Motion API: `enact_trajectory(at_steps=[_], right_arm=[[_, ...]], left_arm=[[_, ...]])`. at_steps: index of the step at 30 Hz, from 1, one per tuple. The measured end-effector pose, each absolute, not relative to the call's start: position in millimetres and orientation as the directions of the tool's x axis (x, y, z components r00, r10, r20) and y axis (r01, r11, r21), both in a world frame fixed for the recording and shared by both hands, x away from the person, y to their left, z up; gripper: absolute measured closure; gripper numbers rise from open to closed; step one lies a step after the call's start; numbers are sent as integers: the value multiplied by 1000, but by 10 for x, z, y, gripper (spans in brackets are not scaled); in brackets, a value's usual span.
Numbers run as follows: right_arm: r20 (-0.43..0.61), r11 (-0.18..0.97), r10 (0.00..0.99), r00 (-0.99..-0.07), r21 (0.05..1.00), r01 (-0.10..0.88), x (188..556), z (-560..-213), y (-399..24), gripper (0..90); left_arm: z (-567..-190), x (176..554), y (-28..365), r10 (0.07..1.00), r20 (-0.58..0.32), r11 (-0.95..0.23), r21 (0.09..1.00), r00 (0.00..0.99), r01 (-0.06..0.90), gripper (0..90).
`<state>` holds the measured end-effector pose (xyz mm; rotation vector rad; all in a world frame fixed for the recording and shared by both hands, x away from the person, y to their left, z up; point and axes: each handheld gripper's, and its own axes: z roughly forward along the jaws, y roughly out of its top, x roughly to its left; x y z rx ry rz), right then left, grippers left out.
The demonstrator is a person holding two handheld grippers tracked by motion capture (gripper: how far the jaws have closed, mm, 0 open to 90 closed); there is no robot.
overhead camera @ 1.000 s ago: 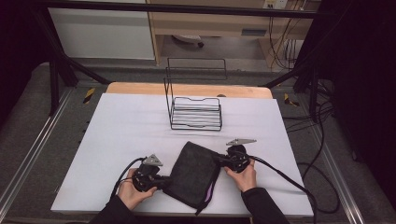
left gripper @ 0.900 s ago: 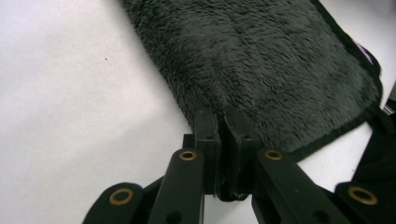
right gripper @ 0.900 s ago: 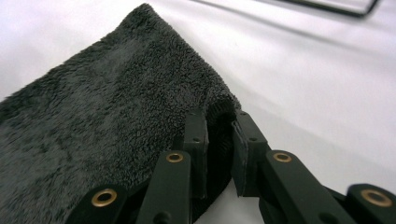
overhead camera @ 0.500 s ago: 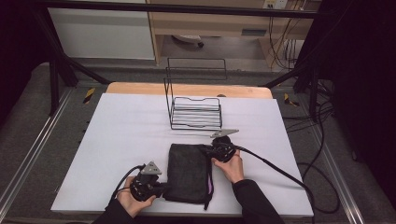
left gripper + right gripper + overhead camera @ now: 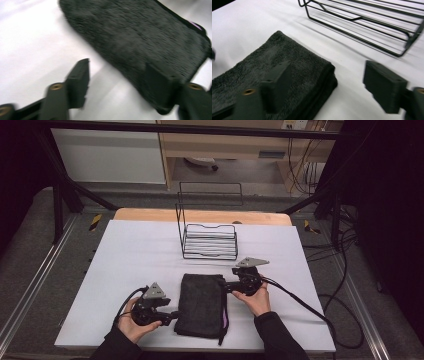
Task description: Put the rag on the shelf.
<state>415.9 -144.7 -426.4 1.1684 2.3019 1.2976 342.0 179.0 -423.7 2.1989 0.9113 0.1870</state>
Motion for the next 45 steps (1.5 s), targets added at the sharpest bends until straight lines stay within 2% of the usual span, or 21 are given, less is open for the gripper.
enact_trajectory(at_steps=[3, 9, 13, 18, 26, 32, 34, 37, 40, 45], right_arm=[[165, 281, 750, -640, 797, 535, 4115, -4247, -1525, 139], [172, 268, 762, -624, 794, 546, 4018, -4300, -1668, 56], [184, 251, 773, -607, 790, 560, 3965, -4345, -1744, 37], [177, 254, 776, -605, 791, 557, 3925, -4364, -1776, 24], [177, 261, 767, -617, 792, 552, 3887, -4363, -1767, 8], [180, 263, 761, -623, 793, 550, 3872, -4376, -1753, 18], [179, 264, 762, -623, 792, 550, 3871, -4382, -1749, 26], [168, 268, 764, -623, 796, 543, 3873, -4395, -1744, 41], [168, 265, 767, -619, 796, 544, 3874, -4404, -1737, 59], [172, 255, 771, -614, 799, 544, 3888, -4416, -1725, 87]], left_arm=[[-4230, 3528, 1813, 678, -143, -466, 675, 721, 572, 214], [-4190, 3736, 1812, 680, -149, -465, 670, 718, 579, 81], [-4104, 3889, 1757, 699, -146, -441, 682, 700, 583, 74], [-4058, 4069, 1633, 720, -100, -440, 700, 687, 563, 79], [-4189, 4263, 1520, 758, -107, -401, 702, 644, 589, 202], [-4339, 4297, 1460, 767, -132, -384, 691, 628, 613, 387], [-4385, 4306, 1458, 769, -122, -393, 683, 627, 615, 427], [-4425, 4326, 1486, 770, -175, -359, 675, 613, 644, 493], [-4440, 4326, 1484, 766, -187, -362, 665, 615, 653, 527], [-4460, 4294, 1463, 760, -218, -342, 668, 613, 661, 668]])
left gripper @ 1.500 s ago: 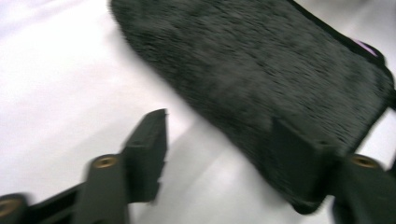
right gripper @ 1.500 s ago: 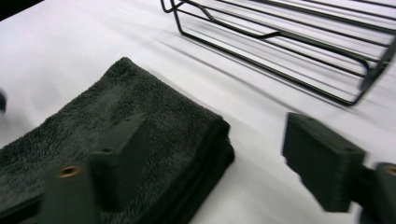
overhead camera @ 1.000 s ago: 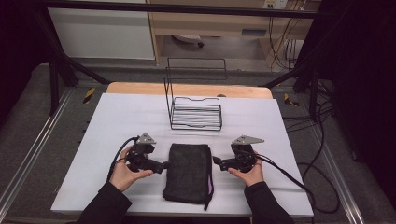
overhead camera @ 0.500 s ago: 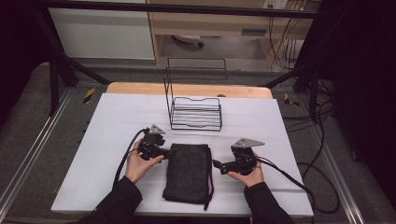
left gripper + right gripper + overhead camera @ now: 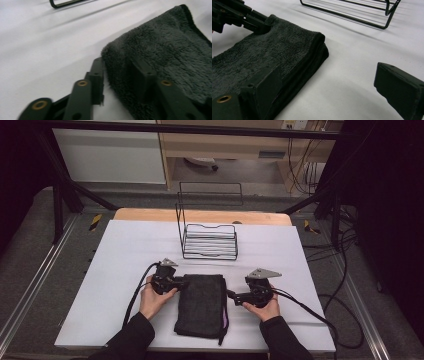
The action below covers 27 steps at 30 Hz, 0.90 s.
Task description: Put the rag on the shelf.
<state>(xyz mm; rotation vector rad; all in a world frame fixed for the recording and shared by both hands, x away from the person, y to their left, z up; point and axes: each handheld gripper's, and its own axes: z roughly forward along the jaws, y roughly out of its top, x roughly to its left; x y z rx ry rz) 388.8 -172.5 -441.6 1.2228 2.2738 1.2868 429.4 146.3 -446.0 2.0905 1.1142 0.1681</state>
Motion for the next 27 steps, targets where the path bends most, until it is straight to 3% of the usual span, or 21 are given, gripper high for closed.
enact_trajectory(at_steps=[8, 27], right_arm=[[198, 239, 777, -597, 785, 572, 3959, -4410, -1641, 111], [218, 255, 789, -574, 734, 629, 4177, -4566, -1268, 459]], left_arm=[[-4467, 4292, 1452, 750, -231, -346, 661, 619, 666, 726], [-4473, 4264, 1425, 749, -190, -369, 676, 635, 637, 732]])
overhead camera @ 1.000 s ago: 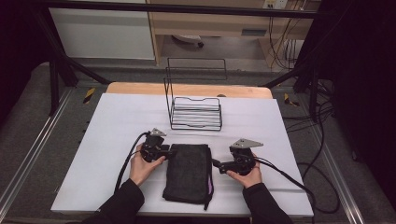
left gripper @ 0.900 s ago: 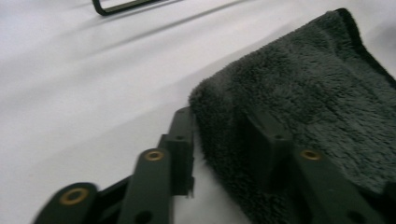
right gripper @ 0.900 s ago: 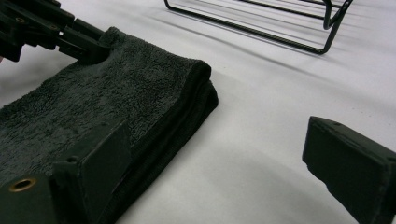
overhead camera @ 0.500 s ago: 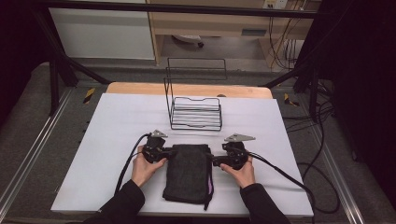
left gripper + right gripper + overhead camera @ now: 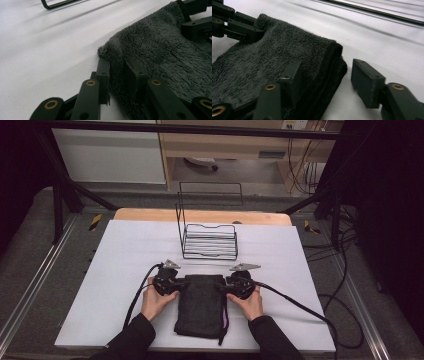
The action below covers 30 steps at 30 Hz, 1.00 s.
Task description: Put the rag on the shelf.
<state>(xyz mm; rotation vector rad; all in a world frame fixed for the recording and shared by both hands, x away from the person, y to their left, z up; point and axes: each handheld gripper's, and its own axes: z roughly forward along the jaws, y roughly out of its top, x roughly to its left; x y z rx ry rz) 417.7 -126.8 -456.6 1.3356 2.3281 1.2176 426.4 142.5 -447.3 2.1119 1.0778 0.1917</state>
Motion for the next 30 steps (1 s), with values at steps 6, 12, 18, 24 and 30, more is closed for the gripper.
enact_trajectory(at_steps=[6, 12, 18, 24, 30], right_arm=[[267, 228, 786, -558, 713, 663, 4157, -4560, -1259, 576], [331, 210, 766, -551, 681, 701, 4179, -4552, -1267, 701], [355, 202, 754, -553, 675, 709, 4188, -4544, -1282, 764], [359, 191, 749, -557, 689, 700, 4164, -4486, -1305, 783], [363, 166, 740, -567, 717, 677, 4107, -4396, -1321, 781]], left_arm=[[-4476, 4270, 1435, 745, -200, -365, 675, 636, 640, 732], [-4474, 4264, 1437, 745, -211, -356, 676, 632, 645, 754], [-4467, 4284, 1469, 741, -247, -334, 671, 625, 662, 798], [-4415, 4260, 1492, 739, -243, -323, 691, 629, 646, 813], [-4295, 4202, 1519, 725, -227, -321, 725, 651, 610, 815]])
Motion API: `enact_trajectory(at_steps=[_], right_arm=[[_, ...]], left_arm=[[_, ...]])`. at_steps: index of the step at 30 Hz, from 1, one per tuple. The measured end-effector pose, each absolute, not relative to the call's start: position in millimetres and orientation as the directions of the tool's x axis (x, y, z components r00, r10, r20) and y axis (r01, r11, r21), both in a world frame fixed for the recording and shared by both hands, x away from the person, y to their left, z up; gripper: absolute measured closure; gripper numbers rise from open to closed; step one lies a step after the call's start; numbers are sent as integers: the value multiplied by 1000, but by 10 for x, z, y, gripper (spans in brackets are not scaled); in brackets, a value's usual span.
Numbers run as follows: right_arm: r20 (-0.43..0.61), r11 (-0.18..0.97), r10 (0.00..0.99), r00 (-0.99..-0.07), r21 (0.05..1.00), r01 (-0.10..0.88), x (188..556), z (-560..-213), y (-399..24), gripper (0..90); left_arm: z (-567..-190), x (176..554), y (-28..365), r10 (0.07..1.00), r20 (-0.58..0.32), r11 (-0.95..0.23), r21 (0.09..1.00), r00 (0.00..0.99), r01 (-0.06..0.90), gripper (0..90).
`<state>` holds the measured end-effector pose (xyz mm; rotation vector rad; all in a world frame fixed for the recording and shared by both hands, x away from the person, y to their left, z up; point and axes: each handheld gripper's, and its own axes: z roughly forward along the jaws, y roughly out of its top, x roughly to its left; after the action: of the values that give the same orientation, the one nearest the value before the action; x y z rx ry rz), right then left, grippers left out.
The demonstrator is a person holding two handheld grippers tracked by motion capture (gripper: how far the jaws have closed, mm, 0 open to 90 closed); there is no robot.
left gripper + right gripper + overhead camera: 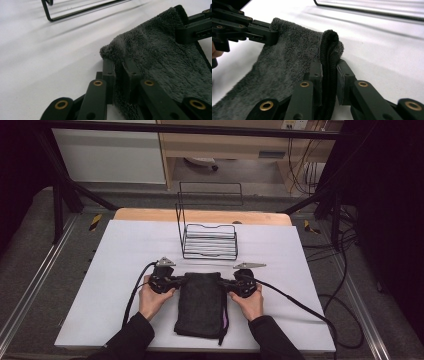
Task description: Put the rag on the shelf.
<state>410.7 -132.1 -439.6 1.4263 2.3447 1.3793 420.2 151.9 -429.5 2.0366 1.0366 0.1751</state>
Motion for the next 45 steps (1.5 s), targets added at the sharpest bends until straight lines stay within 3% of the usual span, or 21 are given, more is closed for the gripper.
enact_trajectory(at_steps=[17, 45], right_arm=[[303, 173, 709, -637, 800, 574, 3970, -4146, -1328, 782], [225, 135, 716, -661, 884, 447, 3791, -3770, -1409, 785]], left_arm=[[-4007, 4021, 1578, 712, -193, -300, 785, 675, 542, 818], [-3554, 3790, 1562, 688, -118, -281, 867, 716, 412, 820]])
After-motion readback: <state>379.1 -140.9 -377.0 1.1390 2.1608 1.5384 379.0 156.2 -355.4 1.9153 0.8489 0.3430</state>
